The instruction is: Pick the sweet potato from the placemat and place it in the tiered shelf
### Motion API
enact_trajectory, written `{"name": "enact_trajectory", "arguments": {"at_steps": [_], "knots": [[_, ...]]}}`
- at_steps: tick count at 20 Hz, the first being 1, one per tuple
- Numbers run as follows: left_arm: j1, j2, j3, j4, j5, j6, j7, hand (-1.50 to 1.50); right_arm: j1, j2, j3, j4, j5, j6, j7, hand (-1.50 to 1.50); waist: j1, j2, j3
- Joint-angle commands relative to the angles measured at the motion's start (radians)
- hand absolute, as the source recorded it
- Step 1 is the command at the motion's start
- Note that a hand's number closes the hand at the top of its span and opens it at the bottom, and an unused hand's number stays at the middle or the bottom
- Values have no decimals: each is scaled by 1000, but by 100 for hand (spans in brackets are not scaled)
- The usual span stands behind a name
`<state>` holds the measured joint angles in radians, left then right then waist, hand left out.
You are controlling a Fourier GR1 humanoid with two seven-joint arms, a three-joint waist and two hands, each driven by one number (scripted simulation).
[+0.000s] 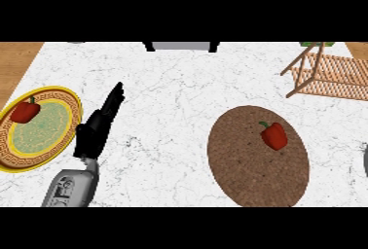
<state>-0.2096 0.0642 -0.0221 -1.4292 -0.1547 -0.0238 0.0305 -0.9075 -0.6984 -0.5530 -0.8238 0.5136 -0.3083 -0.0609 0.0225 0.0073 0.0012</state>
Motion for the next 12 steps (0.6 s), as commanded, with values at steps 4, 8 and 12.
{"name": "enact_trajectory", "arguments": {"at_steps": [4,8,12], "knots": [[42,-22,-15,-7,-14,19,-41,0,-82,-31,-34,270,-48,-68,-196,150,8,2,0],[-2,2,5,18,5,-15,-28,0,-114,-93,-64,379,-79,-54,-279,150,10,6,0],[-1,29,27,18,17,-30,-20,0,-65,-142,-4,404,69,-219,-39,-150,4,5,-1]]}}
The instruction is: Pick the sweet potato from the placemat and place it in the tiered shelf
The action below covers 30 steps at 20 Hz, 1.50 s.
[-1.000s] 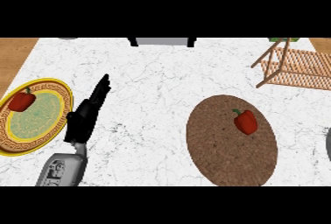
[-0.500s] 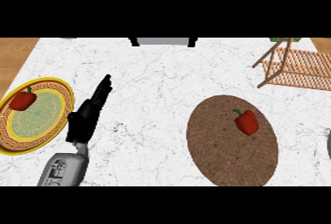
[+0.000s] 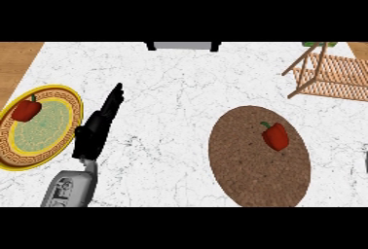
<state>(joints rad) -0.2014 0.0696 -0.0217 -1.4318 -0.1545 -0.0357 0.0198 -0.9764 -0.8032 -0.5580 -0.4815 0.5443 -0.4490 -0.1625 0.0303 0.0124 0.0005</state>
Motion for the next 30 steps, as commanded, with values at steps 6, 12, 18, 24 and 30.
{"name": "enact_trajectory", "arguments": {"at_steps": [6,12,18,24,30], "knots": [[32,19,19,-25,22,-24,-10,0,-14,-18,-7,100,-5,-80,52,-150,-9,-6,0],[5,0,21,58,3,1,-40,0,-22,-57,-112,130,-143,36,-39,-150,-9,-3,1],[32,23,7,-59,5,-23,26,0,-34,-85,-97,90,-191,167,-31,-150,-12,-11,0],[28,-6,-5,-57,-5,2,46,0,-98,-159,-200,87,-300,153,20,-150,-9,-9,1],[-7,-3,12,20,-16,12,-9,0,-52,-290,-276,103,-370,147,106,-150,-24,-8,0]]}}
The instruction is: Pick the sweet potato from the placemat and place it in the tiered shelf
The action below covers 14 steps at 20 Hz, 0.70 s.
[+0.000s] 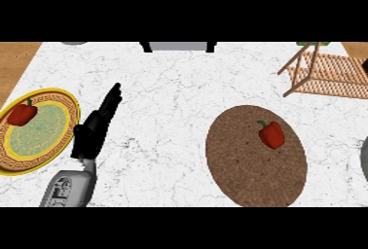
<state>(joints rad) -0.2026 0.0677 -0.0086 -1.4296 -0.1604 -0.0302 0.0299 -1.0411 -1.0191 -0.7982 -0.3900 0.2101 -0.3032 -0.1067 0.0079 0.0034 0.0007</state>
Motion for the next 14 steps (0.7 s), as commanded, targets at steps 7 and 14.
{"name": "enact_trajectory", "arguments": {"at_steps": [7,14], "knots": [[85,-14,-14,-3,1,-2,-61,0,185,-300,-61,114,-52,207,230,-150,-16,-4,0],[22,-23,-4,7,-15,31,-18,0,466,-392,-167,219,-134,408,58,-150,-25,0,4]]}}
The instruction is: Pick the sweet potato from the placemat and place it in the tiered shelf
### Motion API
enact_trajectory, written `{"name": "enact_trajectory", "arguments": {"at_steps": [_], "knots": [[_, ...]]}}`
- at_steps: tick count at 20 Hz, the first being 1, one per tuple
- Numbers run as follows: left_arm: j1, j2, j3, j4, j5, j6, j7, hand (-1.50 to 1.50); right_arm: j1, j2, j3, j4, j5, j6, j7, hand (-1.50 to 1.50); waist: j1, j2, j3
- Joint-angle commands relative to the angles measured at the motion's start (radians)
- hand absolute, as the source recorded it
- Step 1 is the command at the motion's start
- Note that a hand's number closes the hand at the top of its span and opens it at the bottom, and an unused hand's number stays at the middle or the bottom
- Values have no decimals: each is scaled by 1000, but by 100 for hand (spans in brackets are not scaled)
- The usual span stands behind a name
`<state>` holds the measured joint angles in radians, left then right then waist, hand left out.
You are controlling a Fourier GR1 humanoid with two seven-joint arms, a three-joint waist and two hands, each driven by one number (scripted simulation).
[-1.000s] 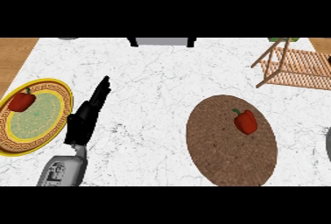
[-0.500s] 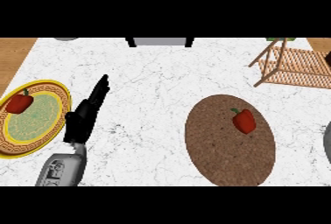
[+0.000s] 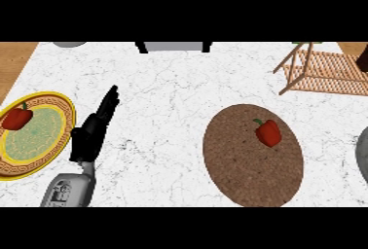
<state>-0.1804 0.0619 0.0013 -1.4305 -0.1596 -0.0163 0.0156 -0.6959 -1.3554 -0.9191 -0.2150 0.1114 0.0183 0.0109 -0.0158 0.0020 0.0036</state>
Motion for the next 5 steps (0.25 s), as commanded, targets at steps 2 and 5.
{"name": "enact_trajectory", "arguments": {"at_steps": [2,5], "knots": [[17,0,13,62,5,-2,-77,0,217,-62,-58,69,-49,175,-100,-150,-21,-2,0],[9,-1,3,-5,3,0,9,0,322,-61,-119,112,-104,229,-166,-150,-16,-2,2]]}}
